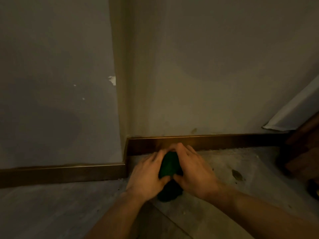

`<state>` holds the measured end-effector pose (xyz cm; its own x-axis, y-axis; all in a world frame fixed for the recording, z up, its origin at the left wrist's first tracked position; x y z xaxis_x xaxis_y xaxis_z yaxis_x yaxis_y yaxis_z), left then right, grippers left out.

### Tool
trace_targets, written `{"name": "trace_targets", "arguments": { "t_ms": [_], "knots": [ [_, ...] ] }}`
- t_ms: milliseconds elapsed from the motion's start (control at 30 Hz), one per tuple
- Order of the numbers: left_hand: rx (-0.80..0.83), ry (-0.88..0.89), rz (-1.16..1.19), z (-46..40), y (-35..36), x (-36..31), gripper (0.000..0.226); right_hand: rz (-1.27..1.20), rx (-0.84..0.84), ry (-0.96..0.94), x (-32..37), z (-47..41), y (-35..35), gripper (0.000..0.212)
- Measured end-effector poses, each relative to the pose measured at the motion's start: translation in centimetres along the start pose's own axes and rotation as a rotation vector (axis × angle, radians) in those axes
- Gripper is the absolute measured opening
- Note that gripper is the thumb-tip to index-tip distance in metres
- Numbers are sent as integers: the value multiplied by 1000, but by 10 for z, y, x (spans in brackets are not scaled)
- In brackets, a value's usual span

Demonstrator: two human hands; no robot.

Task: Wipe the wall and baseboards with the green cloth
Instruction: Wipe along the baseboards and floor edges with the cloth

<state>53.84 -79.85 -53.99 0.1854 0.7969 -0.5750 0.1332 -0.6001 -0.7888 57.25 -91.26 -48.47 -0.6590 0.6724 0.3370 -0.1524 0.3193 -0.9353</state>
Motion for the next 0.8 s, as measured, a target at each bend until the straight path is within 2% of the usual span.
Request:
{"name": "trace_targets", "arguments": {
  "t_ms": [100,200,367,467,533,700,800],
  "knots": [
    [-21,18,-79,7,-22,-5,56,-146,-13,39,8,1,-10,69],
    [-17,12,-88,13,-41,-7,49,-249,26,42,15,0,-16,65],
    [-1,5,-141,22,-66,-12,53,-198,215,89,34,3,-9,102],
    [24,0,-162,30,-81,-15,52,-163,290,72,50,7,-4,112],
    [43,-2,-180,36,-89,-15,51,-133,319,76,56,6,-4,107],
    [63,22,-234,50,-126,-22,48,-42,274,-5,81,-5,-32,58],
    [39,39,-282,50,-161,-25,49,-69,235,-29,101,-17,-53,52]
  ]
}}
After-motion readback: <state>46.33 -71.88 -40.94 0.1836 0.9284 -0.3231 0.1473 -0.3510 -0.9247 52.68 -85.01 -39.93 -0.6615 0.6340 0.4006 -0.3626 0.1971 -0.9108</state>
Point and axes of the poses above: each hand's wrist, its own z-axis away from the middle knuckle, its own y-axis out of the palm, x = y × z, the point moved 7 cm from there along -z, towards the middle knuckle, and after that the axes turned 5 degrees about y, right-handed, at the moved point
